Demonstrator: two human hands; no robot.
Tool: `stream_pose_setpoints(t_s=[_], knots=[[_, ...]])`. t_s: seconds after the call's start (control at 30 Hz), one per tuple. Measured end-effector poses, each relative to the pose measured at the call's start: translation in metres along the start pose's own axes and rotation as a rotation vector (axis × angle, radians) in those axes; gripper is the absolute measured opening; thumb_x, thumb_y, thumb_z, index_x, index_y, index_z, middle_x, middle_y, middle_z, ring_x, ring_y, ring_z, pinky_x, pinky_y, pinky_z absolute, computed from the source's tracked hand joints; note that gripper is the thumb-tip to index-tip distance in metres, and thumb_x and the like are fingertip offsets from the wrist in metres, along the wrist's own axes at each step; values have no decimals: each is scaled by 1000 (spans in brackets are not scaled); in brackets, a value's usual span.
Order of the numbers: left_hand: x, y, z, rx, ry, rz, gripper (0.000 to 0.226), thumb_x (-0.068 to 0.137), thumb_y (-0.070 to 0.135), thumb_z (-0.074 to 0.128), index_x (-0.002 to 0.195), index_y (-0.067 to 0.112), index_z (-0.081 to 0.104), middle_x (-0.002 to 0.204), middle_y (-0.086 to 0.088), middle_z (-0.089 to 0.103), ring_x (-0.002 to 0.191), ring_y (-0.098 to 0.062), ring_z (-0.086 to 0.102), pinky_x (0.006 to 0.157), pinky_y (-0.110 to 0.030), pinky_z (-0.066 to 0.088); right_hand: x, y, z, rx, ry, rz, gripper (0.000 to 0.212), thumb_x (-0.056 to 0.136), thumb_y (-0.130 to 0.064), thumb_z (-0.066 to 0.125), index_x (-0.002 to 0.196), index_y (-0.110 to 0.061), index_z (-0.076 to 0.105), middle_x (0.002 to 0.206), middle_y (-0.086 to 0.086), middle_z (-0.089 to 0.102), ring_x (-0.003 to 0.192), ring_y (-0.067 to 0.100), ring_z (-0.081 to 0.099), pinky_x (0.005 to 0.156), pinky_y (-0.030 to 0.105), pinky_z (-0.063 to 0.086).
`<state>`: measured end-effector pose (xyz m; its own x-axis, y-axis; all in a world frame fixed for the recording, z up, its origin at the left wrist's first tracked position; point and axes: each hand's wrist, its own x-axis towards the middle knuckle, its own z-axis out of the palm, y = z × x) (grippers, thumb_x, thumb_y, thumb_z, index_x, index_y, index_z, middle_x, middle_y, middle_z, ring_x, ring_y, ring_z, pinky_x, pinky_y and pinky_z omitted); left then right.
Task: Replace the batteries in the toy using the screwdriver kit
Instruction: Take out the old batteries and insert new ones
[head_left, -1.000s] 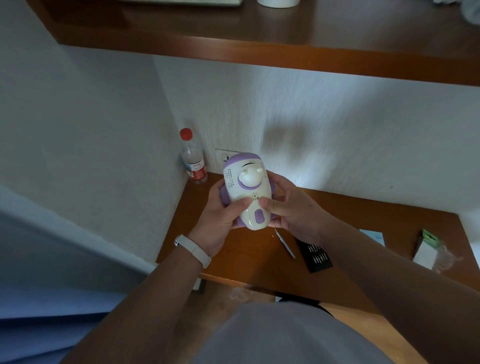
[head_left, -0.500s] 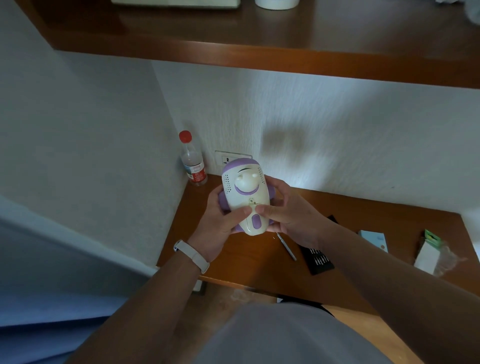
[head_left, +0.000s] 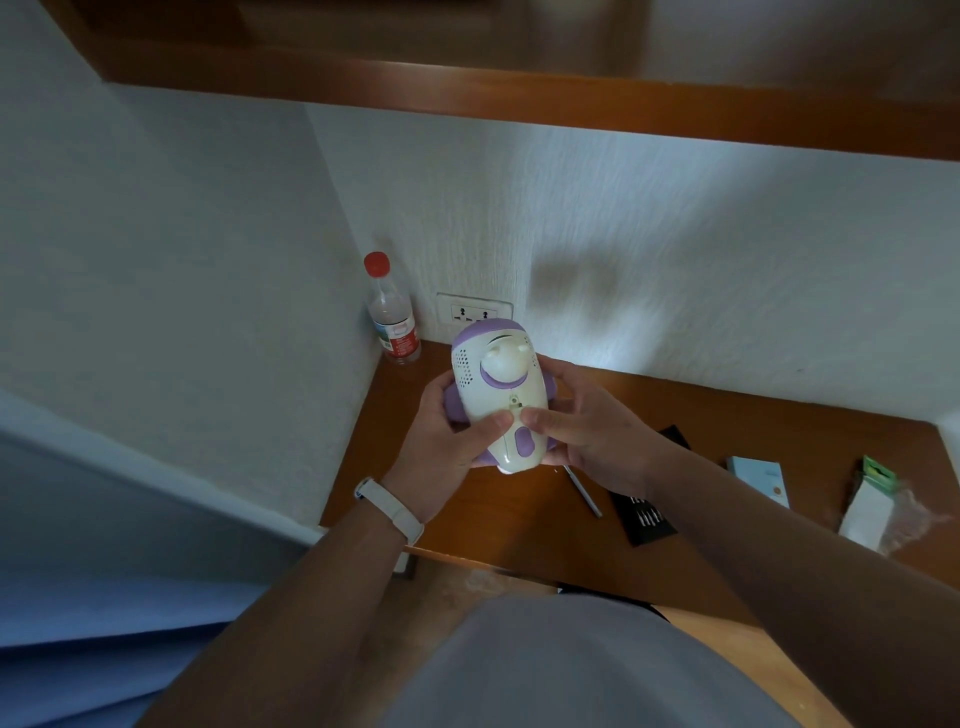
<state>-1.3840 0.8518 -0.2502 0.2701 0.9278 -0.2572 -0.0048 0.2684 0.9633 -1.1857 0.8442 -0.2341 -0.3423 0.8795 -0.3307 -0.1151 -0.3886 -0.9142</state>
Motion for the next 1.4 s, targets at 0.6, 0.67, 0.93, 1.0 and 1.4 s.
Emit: stream_pose_setpoints(t_s=[0.6, 0.67, 0.93, 1.0, 1.4], knots=[[6, -1, -9, -12, 22, -34, 77, 68, 34, 80, 136, 24, 44, 125, 4, 64, 109, -11, 68, 75, -29, 60, 15, 8, 3, 53, 35, 52, 74, 82, -8, 78, 142, -32, 42, 128, 10, 64, 115, 30, 65, 93, 55, 54], [6, -1, -9, -10, 21, -29, 75, 68, 33, 80, 134, 24, 44, 122, 6, 65, 107, -8, 69, 73, -27, 60, 16, 9, 3, 36, 37, 46, 73, 83, -11, 78, 142, -32, 41, 128, 9, 64, 115, 30, 65, 93, 56, 53], [3, 4, -10, -7, 29, 19, 93, 61, 45, 81, 141, 21, 39, 129, 2, 62, 115, -16, 66, 78, -32, 61, 17, 2, -2, 69, -39, 41, 77, 78, -12, 82, 139, -35, 42, 123, 5, 67, 115, 26, 65, 89, 47, 56], [4, 7, -10, -14, 28, 19, 94, 61, 44, 82, 142, 23, 39, 130, 3, 61, 115, -15, 66, 77, -31, 61, 18, 1, 0, 49, -24, 29, 77, 78, -13, 82, 139, -37, 41, 119, 1, 69, 112, 22, 67, 84, 41, 58], [5, -19, -8, -6, 109, -11, 83, 66, 40, 79, 139, 24, 43, 126, 6, 62, 113, -18, 65, 80, -33, 61, 14, 16, 8, 15, 57, 56, 72, 84, -10, 76, 143, -30, 39, 126, 7, 64, 112, 24, 66, 91, 47, 57]])
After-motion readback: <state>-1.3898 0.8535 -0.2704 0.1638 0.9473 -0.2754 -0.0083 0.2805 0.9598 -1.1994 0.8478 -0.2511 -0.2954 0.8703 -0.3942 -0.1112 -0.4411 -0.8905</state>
